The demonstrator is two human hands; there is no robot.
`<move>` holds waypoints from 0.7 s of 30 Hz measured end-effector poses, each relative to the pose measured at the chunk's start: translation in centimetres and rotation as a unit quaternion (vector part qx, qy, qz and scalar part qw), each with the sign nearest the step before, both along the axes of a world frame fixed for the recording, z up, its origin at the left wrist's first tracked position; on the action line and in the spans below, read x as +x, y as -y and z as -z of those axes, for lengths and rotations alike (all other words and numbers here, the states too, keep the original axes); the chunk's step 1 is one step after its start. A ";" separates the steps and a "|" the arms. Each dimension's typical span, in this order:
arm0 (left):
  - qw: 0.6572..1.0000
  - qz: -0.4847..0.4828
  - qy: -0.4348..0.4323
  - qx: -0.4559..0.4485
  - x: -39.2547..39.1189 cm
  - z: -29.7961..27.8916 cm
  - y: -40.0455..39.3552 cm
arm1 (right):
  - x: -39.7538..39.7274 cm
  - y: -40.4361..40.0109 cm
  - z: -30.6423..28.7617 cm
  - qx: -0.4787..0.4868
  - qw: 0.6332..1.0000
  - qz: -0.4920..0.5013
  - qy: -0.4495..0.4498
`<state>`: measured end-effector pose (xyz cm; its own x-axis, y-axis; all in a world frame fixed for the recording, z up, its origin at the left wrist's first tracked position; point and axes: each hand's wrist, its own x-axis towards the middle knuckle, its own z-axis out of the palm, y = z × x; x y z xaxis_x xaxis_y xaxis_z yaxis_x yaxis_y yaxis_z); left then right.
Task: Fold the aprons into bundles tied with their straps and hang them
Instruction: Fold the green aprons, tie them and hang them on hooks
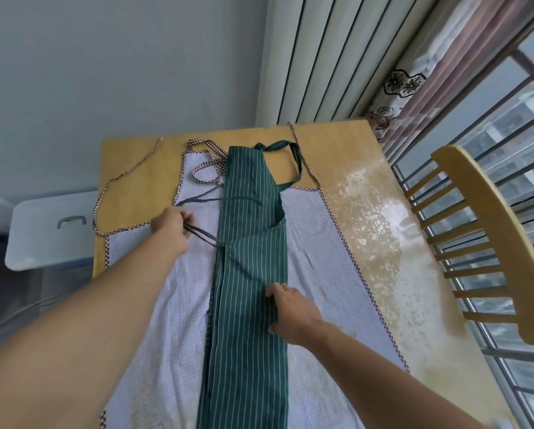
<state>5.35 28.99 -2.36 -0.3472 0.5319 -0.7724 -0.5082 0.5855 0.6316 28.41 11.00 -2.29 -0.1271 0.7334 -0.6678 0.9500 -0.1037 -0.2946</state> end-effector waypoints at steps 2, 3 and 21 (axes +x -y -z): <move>0.999 -0.044 -0.004 0.024 -3.4 -1.1 -0.7 | -0.1 0.3 0.5 0.018 1.000 -0.006 0.003; 0.998 -0.051 -0.011 0.033 -5.4 -1.4 -1.0 | -0.1 0.4 0.7 0.019 1.000 -0.006 0.006; 0.793 0.592 -0.133 -0.050 -3.4 -1.3 18.9 | -1.7 13.9 -1.7 -0.042 0.930 0.360 -0.058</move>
